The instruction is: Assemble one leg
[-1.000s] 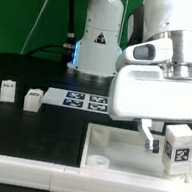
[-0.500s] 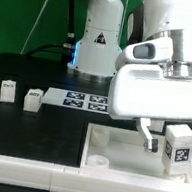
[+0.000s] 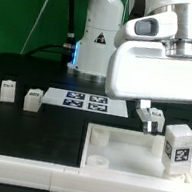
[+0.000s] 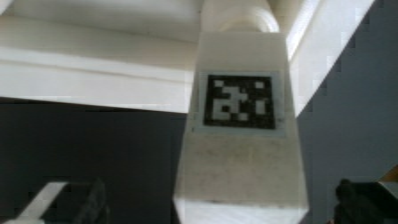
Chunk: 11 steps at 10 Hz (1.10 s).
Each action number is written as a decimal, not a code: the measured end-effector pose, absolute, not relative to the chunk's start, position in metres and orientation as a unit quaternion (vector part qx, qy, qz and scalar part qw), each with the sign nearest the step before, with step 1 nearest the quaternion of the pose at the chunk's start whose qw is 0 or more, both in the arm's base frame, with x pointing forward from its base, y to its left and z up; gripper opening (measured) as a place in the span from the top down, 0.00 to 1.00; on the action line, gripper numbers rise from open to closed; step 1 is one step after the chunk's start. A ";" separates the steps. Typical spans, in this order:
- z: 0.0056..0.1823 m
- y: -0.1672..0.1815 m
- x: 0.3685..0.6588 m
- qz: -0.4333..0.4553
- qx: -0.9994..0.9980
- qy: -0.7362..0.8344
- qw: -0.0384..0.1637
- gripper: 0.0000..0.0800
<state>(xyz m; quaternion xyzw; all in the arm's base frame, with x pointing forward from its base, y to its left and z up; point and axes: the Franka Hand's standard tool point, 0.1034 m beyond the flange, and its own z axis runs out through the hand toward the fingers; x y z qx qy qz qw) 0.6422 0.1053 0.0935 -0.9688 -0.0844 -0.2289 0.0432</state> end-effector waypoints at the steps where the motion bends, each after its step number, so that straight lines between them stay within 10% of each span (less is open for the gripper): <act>1: 0.089 0.109 0.635 -0.159 -0.982 -0.089 0.048 0.19; 10: 0.088 0.112 0.637 0.005 -0.993 -0.099 0.059 0.19; 11: 0.087 0.112 0.637 0.006 -0.993 -0.099 0.059 0.34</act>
Offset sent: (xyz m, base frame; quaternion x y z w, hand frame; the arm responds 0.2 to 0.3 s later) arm 0.0054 -0.0033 -0.0037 -0.0001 -0.2368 -0.0127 0.9715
